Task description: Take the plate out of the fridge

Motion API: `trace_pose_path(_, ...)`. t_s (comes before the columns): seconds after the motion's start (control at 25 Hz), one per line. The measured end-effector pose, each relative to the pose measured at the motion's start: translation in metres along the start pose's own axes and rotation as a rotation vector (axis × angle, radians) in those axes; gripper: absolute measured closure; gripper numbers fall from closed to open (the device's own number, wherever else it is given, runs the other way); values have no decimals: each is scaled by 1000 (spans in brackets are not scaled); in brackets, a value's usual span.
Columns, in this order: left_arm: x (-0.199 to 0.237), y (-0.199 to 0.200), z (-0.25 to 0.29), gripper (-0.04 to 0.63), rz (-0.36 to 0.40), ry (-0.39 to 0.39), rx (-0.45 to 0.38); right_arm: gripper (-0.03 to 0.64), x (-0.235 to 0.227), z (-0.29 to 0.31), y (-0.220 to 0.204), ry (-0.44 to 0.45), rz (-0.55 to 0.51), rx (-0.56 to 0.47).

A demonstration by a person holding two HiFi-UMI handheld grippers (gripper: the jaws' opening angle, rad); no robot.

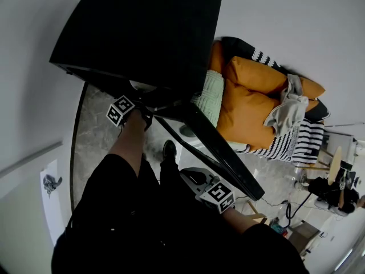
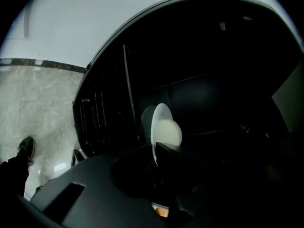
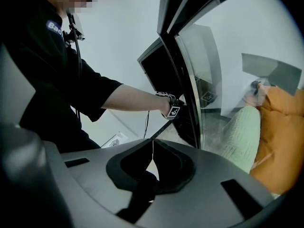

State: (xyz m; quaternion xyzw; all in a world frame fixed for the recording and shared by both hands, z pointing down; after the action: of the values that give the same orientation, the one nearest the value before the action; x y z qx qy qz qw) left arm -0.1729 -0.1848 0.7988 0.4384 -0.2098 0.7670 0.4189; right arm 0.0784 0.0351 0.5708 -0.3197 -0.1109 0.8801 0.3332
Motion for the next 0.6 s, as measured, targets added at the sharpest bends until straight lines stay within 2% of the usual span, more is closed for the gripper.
trace_pose_path(0.6,9,-6,-13,571,-55,-29,-22,605,-2,2,3,5,-2,9)
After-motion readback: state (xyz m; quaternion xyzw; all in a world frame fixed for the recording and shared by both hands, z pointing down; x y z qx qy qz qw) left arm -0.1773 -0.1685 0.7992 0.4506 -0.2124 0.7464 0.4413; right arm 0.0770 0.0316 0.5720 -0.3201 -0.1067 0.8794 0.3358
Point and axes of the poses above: the fingertips, and each gripper's own axes: z forward along the fingers, x to its left, y out of its top, the point moved 7 cm from there along -z, backward along the fingers, and after that the axes turned 12 degrees about x, right-handed, at the moved point
